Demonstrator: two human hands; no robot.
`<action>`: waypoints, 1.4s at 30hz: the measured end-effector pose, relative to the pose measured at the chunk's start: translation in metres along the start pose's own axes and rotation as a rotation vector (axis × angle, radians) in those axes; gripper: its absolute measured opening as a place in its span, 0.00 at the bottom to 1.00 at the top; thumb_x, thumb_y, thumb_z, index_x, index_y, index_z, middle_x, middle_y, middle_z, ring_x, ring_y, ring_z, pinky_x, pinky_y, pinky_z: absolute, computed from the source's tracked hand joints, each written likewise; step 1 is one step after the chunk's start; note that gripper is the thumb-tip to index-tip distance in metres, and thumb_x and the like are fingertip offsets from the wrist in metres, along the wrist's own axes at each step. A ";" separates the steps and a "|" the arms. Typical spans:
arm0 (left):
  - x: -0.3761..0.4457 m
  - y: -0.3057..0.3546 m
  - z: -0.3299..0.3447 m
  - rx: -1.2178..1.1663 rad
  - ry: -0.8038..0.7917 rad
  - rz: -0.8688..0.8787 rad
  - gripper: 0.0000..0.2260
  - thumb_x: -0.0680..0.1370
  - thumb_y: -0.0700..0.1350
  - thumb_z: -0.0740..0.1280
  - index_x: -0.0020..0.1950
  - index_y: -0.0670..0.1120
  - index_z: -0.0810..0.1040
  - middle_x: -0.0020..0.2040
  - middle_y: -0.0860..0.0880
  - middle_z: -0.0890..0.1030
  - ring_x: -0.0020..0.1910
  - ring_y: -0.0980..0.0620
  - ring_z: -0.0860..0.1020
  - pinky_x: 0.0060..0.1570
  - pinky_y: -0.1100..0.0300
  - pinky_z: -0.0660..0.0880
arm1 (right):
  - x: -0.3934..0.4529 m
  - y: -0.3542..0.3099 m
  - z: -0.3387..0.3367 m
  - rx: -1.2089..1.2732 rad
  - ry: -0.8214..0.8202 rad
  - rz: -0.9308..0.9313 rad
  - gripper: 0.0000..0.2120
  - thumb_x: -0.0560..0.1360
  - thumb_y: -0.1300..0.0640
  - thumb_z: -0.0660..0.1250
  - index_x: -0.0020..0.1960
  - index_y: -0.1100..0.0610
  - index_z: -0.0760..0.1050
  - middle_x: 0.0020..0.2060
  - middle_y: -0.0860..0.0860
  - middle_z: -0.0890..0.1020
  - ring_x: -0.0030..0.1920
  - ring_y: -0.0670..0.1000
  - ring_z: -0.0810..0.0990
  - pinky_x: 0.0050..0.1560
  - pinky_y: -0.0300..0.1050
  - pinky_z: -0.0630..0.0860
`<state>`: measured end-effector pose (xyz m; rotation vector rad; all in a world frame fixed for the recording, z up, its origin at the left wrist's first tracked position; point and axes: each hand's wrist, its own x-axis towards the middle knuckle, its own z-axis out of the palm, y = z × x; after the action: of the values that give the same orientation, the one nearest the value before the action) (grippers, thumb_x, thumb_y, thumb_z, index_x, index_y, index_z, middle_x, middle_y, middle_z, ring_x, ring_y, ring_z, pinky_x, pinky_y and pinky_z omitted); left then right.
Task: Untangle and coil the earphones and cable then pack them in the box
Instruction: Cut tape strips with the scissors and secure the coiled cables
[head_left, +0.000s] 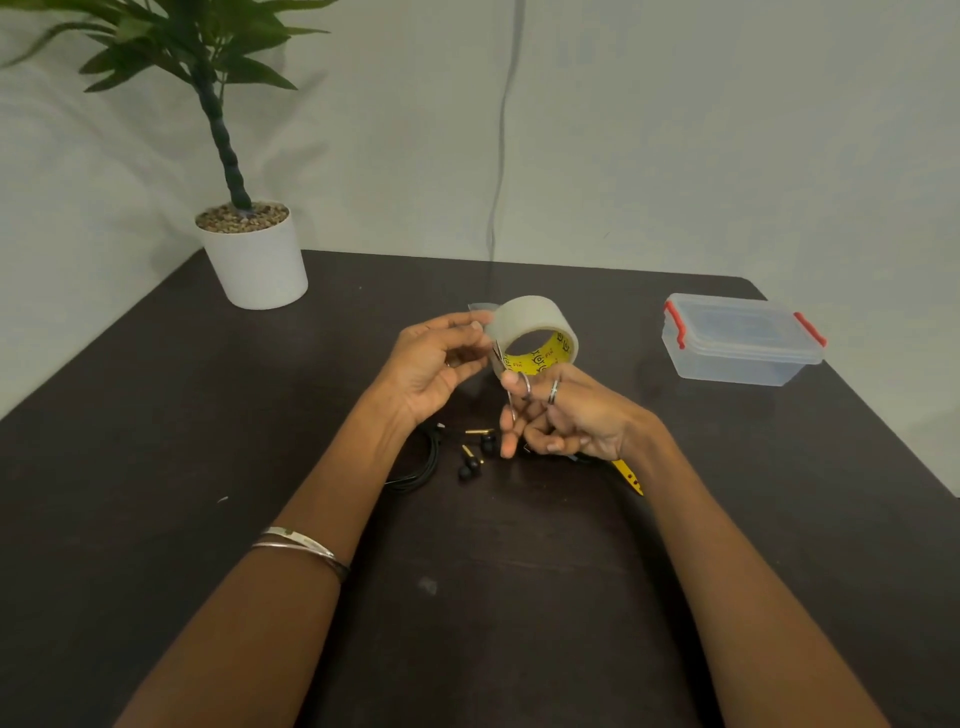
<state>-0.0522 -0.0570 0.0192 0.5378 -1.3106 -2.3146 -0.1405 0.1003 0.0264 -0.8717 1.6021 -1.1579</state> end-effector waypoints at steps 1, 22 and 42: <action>0.000 0.000 0.000 -0.006 0.000 -0.004 0.09 0.75 0.32 0.65 0.52 0.38 0.81 0.35 0.45 0.82 0.40 0.51 0.81 0.55 0.51 0.78 | 0.000 0.000 -0.001 0.007 0.004 -0.005 0.25 0.73 0.41 0.64 0.42 0.66 0.75 0.38 0.66 0.82 0.21 0.47 0.68 0.17 0.32 0.55; -0.007 0.003 0.004 -0.020 0.009 -0.017 0.08 0.76 0.32 0.65 0.51 0.38 0.81 0.34 0.46 0.80 0.36 0.55 0.80 0.42 0.60 0.80 | 0.010 0.002 0.005 -0.018 0.031 -0.033 0.23 0.75 0.41 0.65 0.42 0.63 0.76 0.32 0.57 0.79 0.22 0.46 0.69 0.17 0.32 0.56; 0.000 -0.004 0.000 -0.023 0.032 0.016 0.09 0.75 0.31 0.66 0.53 0.38 0.80 0.38 0.46 0.84 0.38 0.54 0.81 0.43 0.59 0.80 | 0.010 0.003 0.011 0.029 0.126 -0.101 0.18 0.76 0.46 0.66 0.37 0.60 0.73 0.28 0.55 0.75 0.19 0.45 0.67 0.17 0.33 0.59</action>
<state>-0.0528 -0.0552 0.0156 0.5523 -1.2677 -2.2961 -0.1330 0.0892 0.0191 -0.8851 1.6539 -1.3264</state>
